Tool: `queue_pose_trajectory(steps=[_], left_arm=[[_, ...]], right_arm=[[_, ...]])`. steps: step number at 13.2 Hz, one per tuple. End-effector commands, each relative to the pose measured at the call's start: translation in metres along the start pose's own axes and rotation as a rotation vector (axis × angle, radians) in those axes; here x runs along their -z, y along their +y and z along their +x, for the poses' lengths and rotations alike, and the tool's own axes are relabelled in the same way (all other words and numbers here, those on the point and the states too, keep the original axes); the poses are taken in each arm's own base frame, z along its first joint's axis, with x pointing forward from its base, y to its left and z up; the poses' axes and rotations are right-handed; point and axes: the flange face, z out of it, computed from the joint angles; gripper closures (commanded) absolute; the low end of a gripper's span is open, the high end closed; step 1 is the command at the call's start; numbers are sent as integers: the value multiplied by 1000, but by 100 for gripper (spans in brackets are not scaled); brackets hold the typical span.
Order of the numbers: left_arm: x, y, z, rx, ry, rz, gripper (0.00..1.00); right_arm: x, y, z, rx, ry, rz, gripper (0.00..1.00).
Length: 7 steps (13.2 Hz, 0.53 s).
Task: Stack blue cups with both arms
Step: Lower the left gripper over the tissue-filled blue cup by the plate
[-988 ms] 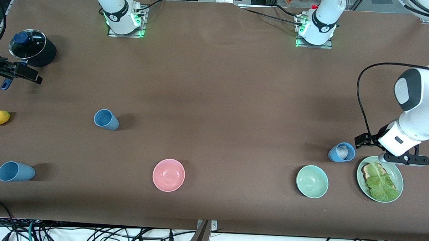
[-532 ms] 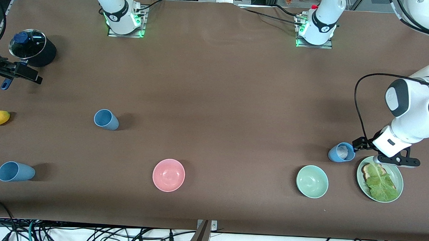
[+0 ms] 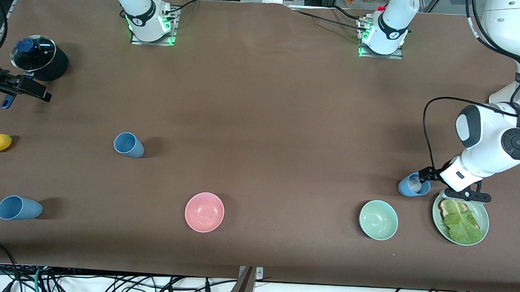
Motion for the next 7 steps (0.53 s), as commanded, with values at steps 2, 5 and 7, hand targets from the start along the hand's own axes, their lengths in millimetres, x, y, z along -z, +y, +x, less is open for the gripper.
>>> queue_pose_trajectory(steps=[2, 5, 7], left_arm=[[-12, -2, -4, -23, -8, -19, 2], [-22, 0, -6, 15, -14, -58, 2], [-28, -1, -6, 42, -17, -80, 2]], right_arm=[[2, -1, -3, 3, 0, -13, 0], [2, -1, -3, 3, 0, -13, 0], [2, -1, -3, 3, 0, -14, 0]])
